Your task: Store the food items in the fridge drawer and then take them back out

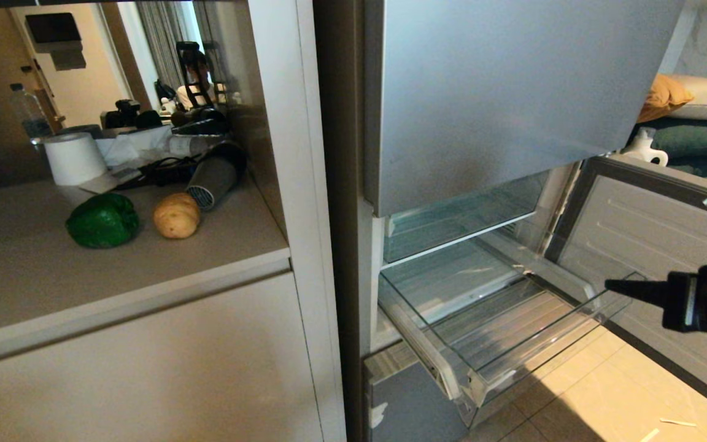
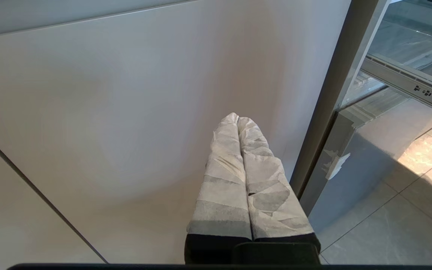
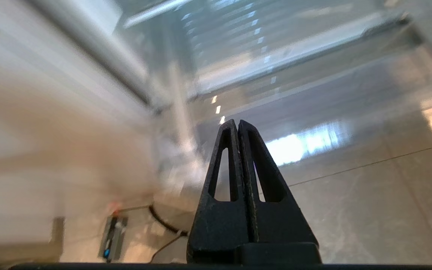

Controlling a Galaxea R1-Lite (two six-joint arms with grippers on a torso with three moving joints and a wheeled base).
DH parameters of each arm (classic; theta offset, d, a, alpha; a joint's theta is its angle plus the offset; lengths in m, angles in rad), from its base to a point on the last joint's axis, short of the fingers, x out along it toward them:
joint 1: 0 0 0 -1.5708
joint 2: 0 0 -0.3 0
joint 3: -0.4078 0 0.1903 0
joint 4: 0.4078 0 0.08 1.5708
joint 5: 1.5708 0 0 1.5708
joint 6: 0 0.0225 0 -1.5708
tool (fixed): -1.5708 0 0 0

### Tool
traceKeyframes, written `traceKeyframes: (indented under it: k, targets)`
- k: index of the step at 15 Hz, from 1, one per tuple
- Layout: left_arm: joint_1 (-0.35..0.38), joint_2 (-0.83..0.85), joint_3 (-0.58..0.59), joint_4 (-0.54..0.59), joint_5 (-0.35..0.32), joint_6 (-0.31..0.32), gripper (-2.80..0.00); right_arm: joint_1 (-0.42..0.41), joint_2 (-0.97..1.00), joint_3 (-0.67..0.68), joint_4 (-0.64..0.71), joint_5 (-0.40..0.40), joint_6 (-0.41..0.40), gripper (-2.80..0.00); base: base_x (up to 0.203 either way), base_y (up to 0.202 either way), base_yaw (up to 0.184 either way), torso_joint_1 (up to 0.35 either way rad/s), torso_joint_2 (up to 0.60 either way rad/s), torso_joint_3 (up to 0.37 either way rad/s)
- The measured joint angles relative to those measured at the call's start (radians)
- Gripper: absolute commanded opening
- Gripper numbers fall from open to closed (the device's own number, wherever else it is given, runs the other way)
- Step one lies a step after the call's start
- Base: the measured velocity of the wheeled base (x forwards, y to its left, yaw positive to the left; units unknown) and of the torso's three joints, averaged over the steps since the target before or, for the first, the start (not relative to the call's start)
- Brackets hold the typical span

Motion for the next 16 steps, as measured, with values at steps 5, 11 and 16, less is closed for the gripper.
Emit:
traceKeyframes:
  k: [5,11,16]
  targets:
    - [0.000,0.000,0.000,0.000,0.000,0.000,-2.80,0.051,-0.202,0.173,0.000,0.006,0.009,-2.80,0.000,0.000,0.000,0.000,0.00,0.000]
    - [0.000,0.000,0.000,0.000,0.000,0.000,-2.80,0.055,-0.300,0.210,-0.001,0.016,0.012,-2.80,0.000,0.000,0.000,0.000,0.00,0.000]
    - [0.000,0.000,0.000,0.000,0.000,0.000,-2.80,0.054,-0.332,0.242,-0.001,0.034,0.007,-2.80,0.000,0.000,0.000,0.000,0.00,0.000]
